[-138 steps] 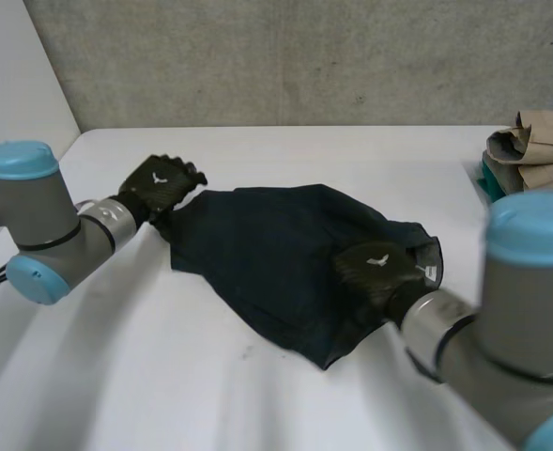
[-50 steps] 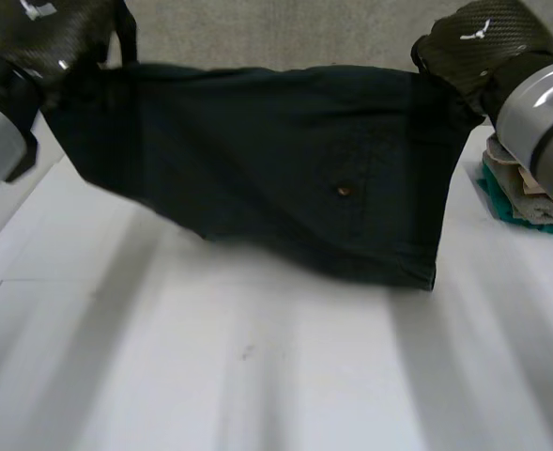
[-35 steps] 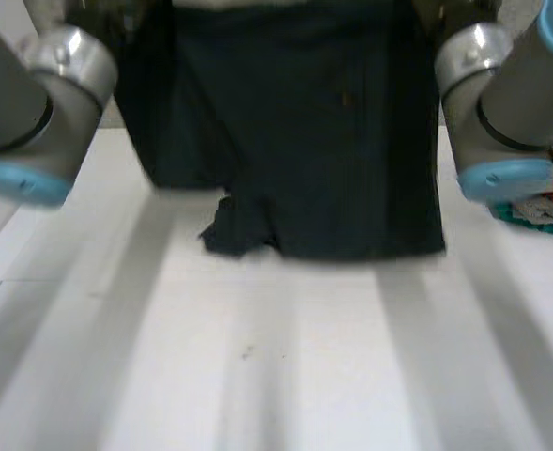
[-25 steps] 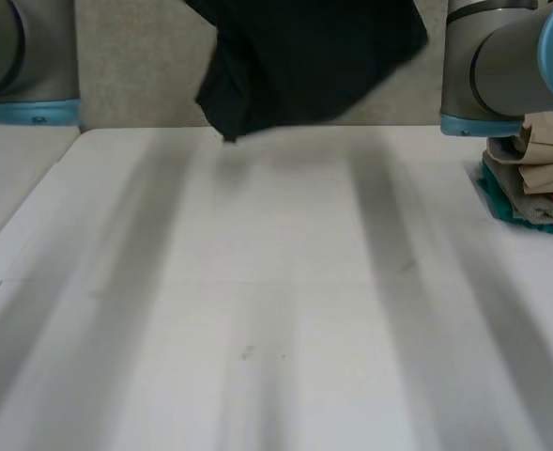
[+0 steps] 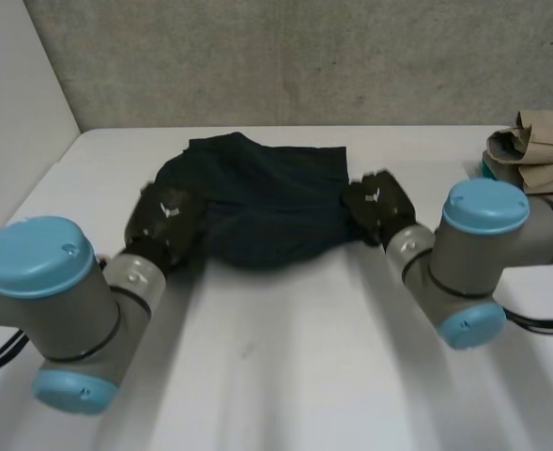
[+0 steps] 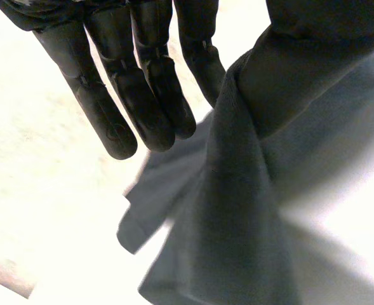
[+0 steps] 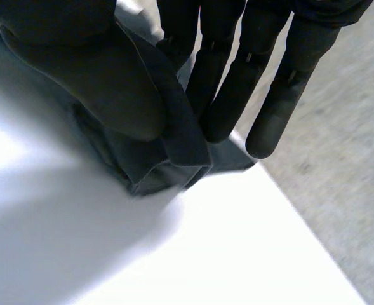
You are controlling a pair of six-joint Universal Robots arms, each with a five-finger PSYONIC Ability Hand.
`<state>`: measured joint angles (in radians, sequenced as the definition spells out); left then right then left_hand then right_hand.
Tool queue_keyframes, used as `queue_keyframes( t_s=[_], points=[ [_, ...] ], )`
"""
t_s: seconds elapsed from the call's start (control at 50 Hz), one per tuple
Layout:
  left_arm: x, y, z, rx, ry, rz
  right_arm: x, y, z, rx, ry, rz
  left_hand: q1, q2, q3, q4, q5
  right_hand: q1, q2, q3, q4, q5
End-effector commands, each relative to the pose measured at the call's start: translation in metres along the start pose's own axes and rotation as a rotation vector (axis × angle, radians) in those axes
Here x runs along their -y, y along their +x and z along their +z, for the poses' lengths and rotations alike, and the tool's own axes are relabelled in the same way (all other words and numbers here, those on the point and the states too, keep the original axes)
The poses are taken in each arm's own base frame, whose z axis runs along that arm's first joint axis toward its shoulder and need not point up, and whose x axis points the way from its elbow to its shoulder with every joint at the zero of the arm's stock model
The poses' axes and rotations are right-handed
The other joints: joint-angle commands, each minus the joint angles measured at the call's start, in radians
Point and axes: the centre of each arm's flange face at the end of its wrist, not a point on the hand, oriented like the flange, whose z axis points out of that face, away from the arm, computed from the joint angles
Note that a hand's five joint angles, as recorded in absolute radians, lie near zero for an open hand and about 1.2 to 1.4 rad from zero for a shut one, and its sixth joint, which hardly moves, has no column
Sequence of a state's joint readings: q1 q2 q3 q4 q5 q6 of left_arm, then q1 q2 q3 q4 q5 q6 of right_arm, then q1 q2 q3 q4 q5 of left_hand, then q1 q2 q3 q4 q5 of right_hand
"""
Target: Fold the laundry.
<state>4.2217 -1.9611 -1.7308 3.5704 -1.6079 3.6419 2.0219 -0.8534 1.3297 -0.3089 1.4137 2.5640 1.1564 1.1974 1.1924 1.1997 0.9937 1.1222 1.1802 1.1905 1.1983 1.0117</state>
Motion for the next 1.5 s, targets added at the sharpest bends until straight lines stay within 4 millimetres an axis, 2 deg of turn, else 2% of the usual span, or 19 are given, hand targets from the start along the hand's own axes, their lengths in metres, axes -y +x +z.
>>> queue_keyframes(
  t_s=[0.02,0.16,0.26,0.34,0.4,0.48,0.56,0.58,0.72,0.86,0.94,0.98,1.0,1.02,1.06,1.14,1.28,1.36,1.5],
  points=[
    [0.016,0.003,-0.044,-0.093,-0.124,0.053,0.006,-0.003,-0.050,0.096,-0.146,-0.072,0.240,0.199,0.204,0.197,0.228,0.274,0.216,0.206,0.198,0.210],
    [0.025,0.012,-0.103,-0.246,-0.273,0.093,0.025,-0.002,-0.118,0.230,-0.299,-0.160,0.240,0.199,0.204,0.197,0.228,0.274,0.216,0.206,0.198,0.210],
    [0.034,0.028,-0.179,-0.497,-0.442,0.171,0.033,-0.004,-0.188,0.392,-0.448,-0.287,0.240,0.199,0.204,0.197,0.228,0.274,0.216,0.206,0.198,0.210],
    [0.033,0.039,-0.220,-0.668,-0.533,0.238,0.038,0.000,-0.212,0.443,-0.475,-0.333,0.240,0.199,0.204,0.197,0.228,0.274,0.216,0.206,0.198,0.210],
    [0.036,0.045,-0.224,-0.696,-0.498,0.254,0.038,-0.002,-0.213,0.457,-0.464,-0.323,0.240,0.199,0.204,0.197,0.228,0.274,0.216,0.206,0.198,0.210],
    [0.045,0.050,-0.182,-0.603,-0.367,0.264,0.043,-0.002,-0.205,0.460,-0.418,-0.277,0.240,0.199,0.204,0.197,0.228,0.274,0.216,0.206,0.198,0.210],
    [0.049,0.037,-0.108,-0.406,-0.232,0.294,0.027,0.006,-0.151,0.358,-0.398,-0.136,0.240,0.199,0.204,0.197,0.228,0.274,0.216,0.206,0.198,0.210],
    [0.052,0.028,-0.077,-0.320,-0.169,0.309,0.026,0.009,-0.141,0.324,-0.391,-0.107,0.240,0.199,0.204,0.197,0.228,0.274,0.216,0.206,0.198,0.210],
    [0.065,0.021,0.033,-0.066,0.100,0.358,0.025,0.040,-0.074,-0.008,-0.255,-0.060,0.240,0.199,0.204,0.197,0.228,0.274,0.216,0.206,0.198,0.210],
    [0.043,0.026,0.105,0.026,0.166,0.358,0.010,0.055,-0.013,-0.205,-0.123,-0.089,0.240,0.199,0.204,0.197,0.228,0.274,0.216,0.206,0.198,0.210],
    [0.029,0.030,0.127,0.021,0.199,0.356,-0.008,0.050,0.016,-0.224,-0.092,-0.109,0.240,0.199,0.204,0.197,0.228,0.274,0.216,0.206,0.198,0.210],
    [0.028,0.034,0.132,0.013,0.228,0.355,-0.015,0.048,0.025,-0.232,-0.081,-0.117,0.240,0.199,0.204,0.197,0.228,0.252,0.194,0.183,0.176,0.188],
    [0.027,0.037,0.134,0.011,0.240,0.360,-0.020,0.046,0.033,-0.242,-0.063,-0.121,0.240,0.199,0.204,0.197,0.228,-0.539,-0.597,-0.607,-0.615,-0.603],
    [0.027,0.041,0.136,0.013,0.264,0.362,-0.020,0.044,0.035,-0.244,-0.053,-0.127,-0.059,-0.100,-0.095,-0.102,-0.071,-0.896,-0.954,-0.964,-0.972,-0.960],
    [0.029,0.043,0.137,0.027,0.281,0.362,-0.018,0.041,0.039,-0.253,-0.028,-0.133,-0.982,-1.023,-1.018,-1.025,-0.994,-0.948,-1.006,-1.016,-1.024,-1.012],
    [0.028,0.048,0.133,0.031,0.285,0.352,-0.008,0.044,0.038,-0.277,0.016,-0.106,-0.982,-1.023,-1.018,-1.025,-0.994,-0.948,-1.006,-1.016,-1.024,-1.012],
    [0.055,0.028,0.105,0.069,0.280,0.334,0.026,0.064,-0.008,-0.238,-0.031,-0.024,-0.982,-1.023,-1.018,-1.025,-0.994,-0.948,-1.006,-1.016,-1.024,-1.012],
    [0.062,0.021,0.085,0.055,0.266,0.292,0.022,0.064,-0.037,-0.151,-0.150,0.044,-0.982,-1.023,-1.018,-1.025,-0.994,-0.948,-1.006,-1.016,-1.024,-1.012],
    [0.062,0.017,0.052,0.004,0.234,0.127,-0.008,0.031,-0.074,0.026,-0.394,0.259,-0.982,-1.023,-1.018,-1.025,-0.994,-0.948,-1.006,-1.016,-1.024,-1.012]
  ],
)
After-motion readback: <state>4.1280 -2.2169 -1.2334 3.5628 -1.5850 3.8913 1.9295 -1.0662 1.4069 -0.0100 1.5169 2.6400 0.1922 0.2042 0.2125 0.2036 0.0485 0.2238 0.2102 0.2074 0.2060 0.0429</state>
